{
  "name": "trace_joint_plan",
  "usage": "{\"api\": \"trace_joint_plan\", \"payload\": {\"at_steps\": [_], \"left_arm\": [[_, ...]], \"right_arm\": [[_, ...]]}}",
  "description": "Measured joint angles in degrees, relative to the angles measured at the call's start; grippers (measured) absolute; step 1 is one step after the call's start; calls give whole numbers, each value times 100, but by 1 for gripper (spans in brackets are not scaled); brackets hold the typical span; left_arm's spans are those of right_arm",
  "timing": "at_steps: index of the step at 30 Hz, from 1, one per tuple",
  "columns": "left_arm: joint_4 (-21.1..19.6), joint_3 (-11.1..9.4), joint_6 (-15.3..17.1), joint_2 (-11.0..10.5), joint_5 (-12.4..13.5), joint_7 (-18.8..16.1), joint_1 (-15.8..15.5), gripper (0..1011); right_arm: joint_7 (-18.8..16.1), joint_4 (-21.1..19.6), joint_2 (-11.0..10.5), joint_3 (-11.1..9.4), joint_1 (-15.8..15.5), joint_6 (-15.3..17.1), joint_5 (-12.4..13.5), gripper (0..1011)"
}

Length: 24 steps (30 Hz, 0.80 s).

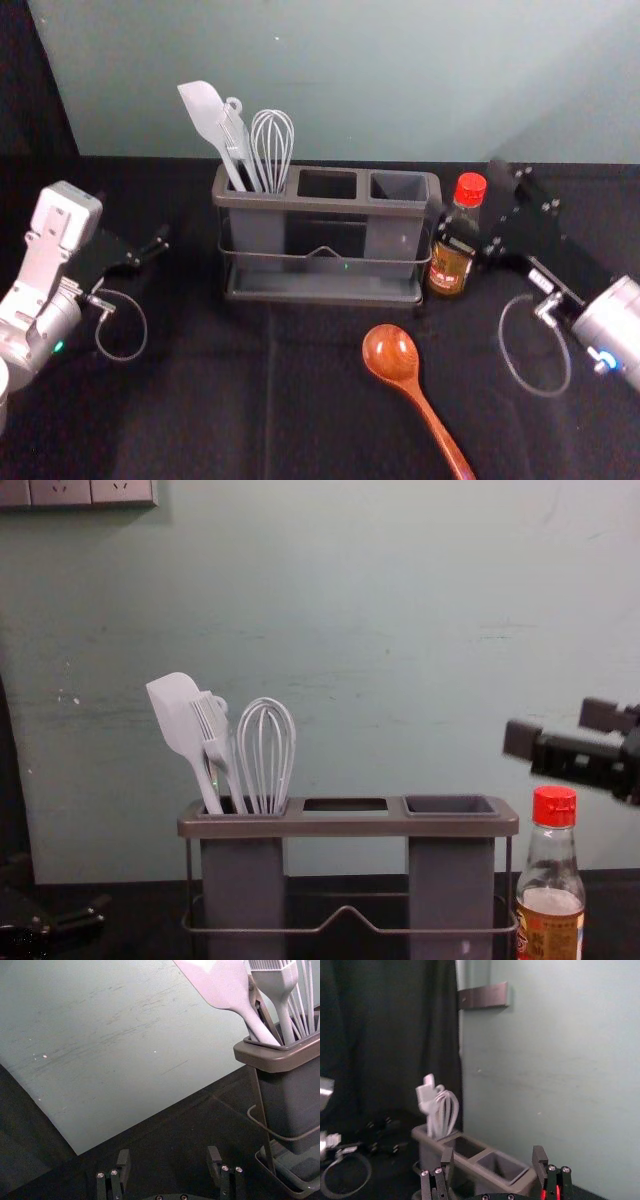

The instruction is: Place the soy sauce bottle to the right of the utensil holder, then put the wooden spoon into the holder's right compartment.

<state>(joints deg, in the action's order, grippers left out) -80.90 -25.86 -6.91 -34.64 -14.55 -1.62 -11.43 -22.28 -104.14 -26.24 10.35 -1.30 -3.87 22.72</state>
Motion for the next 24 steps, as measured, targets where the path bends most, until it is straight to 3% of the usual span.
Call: {"api": "trace_joint_plan", "payload": {"at_steps": [10,24], "left_arm": [[0,0,0,0,0,0,0,1005],[0,0,0,0,0,0,0,1005]], "right_arm": [[-72,-70,-167,347,-238,211,-203,1002],[-206,428,-229,709,-381,348,-267,1002]]}}
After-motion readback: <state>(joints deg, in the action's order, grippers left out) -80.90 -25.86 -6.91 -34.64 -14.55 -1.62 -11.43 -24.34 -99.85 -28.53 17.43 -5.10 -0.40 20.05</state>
